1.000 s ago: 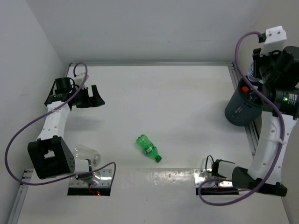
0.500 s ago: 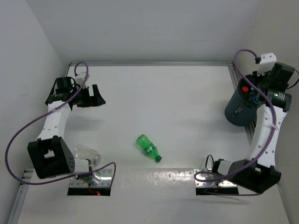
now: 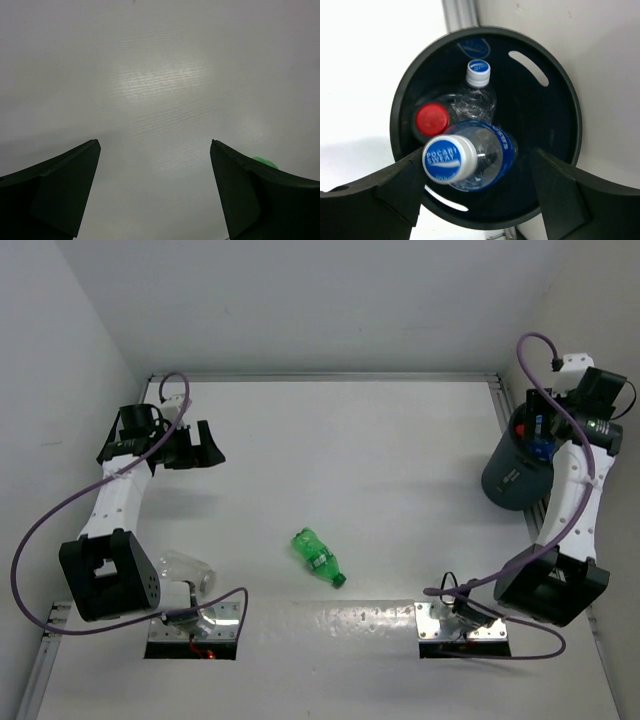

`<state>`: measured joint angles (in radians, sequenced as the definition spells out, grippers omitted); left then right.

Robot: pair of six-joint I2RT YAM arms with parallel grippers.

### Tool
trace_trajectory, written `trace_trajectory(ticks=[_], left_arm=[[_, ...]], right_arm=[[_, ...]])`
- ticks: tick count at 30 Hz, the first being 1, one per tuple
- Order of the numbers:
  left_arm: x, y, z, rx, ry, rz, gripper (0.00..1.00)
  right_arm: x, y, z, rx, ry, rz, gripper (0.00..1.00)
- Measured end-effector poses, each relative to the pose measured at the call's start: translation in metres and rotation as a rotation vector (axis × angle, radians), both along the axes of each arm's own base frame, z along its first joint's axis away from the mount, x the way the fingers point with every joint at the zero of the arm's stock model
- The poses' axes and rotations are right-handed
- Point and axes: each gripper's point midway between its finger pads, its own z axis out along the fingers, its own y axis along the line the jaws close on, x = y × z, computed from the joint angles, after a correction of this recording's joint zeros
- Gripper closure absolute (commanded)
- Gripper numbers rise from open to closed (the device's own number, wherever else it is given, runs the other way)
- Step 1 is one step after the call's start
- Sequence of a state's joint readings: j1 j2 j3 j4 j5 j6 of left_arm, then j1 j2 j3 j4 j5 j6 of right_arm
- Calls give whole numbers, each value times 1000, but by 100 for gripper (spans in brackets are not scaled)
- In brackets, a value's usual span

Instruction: Put the plastic bottles in the bin

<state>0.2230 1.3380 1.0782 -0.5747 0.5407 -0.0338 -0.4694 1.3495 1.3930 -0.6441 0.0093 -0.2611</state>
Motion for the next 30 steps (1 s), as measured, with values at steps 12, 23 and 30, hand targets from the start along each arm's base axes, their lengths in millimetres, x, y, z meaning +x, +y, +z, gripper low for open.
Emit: trace_trajectory(ticks=[12,23,30], left_arm=[[-28,-43,32,58,-158,-492,9],[-183,-165,-15,358,-382,-1498,1],[-203,-216,-47,496,-488,-1822,0]], right_arm=[[3,181,151,219,-329,520,22],[-33,214,33,507,7,544,21],[-41,205,27,542,25,497,20]])
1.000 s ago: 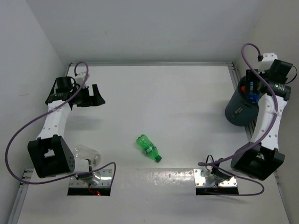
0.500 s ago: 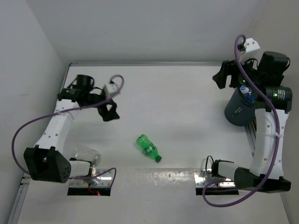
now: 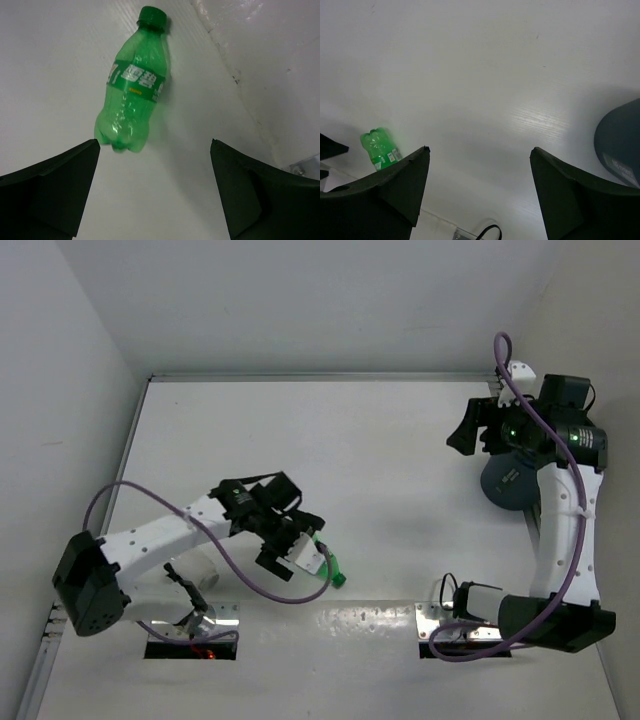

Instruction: Put the plastic bottles in the bin

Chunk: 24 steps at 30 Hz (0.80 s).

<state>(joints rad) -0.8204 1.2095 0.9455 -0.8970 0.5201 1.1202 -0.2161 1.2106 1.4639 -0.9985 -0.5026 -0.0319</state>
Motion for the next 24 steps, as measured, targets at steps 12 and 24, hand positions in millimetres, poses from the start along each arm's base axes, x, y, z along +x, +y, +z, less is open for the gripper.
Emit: trace_trajectory(ticks=[12,24], left_arm=[[25,-44,-98,183,-110,-135,32],[110,-34,-21,-176,133,432,61]], right_arm=[[-14,-3,4,13,3,-25,20],[-30,41,20,55,-38,174,25]])
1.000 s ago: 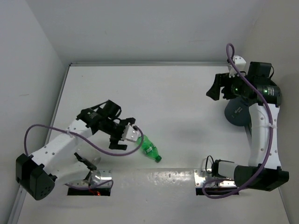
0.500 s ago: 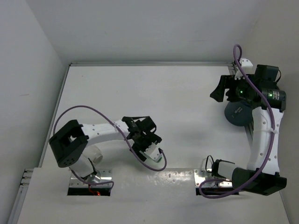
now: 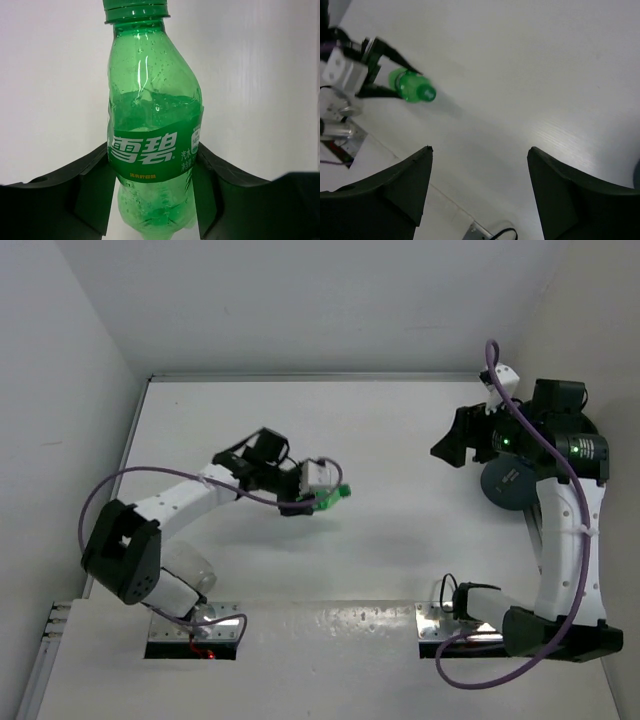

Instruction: Put the plastic bottles in the bin

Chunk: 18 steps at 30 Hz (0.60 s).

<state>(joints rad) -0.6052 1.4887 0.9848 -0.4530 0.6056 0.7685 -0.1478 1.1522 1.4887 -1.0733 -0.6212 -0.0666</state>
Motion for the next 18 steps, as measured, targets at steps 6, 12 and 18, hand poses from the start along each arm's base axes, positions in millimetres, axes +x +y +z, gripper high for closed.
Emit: trace_trajectory(ticks=[6,12,18], left_arm=[[9,-17,123,-395,112,98,61],[-21,-39,178,-574,289,57,61],[-27,-49,211,-674,388,57,61]], right_arm=[[-22,80,40,118,-55,253,25],[-33,142,76,215,-57,430,19],[-18,166,62,282,70,428,18]])
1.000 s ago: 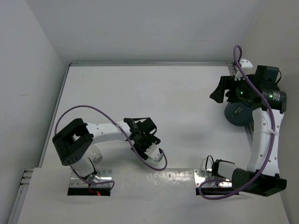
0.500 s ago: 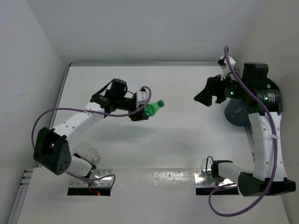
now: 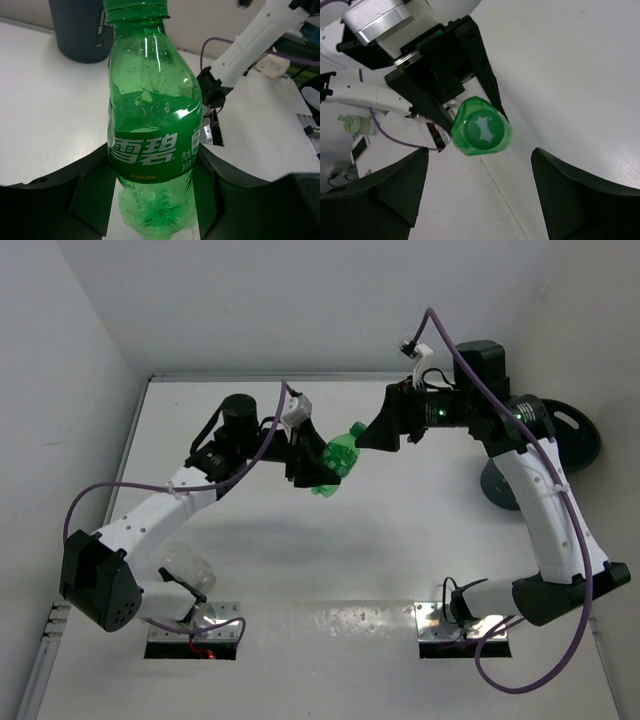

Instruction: Put the plastic bottles in the bin

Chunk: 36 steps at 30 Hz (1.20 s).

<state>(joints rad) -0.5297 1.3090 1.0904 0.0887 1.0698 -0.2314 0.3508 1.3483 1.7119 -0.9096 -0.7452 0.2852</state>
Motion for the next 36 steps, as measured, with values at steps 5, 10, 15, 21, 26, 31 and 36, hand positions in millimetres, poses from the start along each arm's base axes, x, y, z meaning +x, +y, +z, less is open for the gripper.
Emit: trace_trajectory(ticks=[5,10,15,21,26,31,36], left_arm=[[-11,-9,13,-38,29,-29,61],[-20,-16,17,-47,38,-55,61],[-19,-17,16,-45,47,-47,60],[-17,-16,16,-45,48,-40,60],[-16,-16,17,-49,56,-36,60],[-12,-15,18,-54,68,-26,60],[-10,-15,16,-51,79,-21,1]], right_arm=[[8,6,-2,22,44,-15,26],[13,10,3,47,48,-12,58],[9,15,7,71,66,11,45],[7,15,5,74,78,20,30],[5,16,1,72,90,26,50],[4,15,-4,64,96,28,70],[7,14,-5,52,78,22,100]])
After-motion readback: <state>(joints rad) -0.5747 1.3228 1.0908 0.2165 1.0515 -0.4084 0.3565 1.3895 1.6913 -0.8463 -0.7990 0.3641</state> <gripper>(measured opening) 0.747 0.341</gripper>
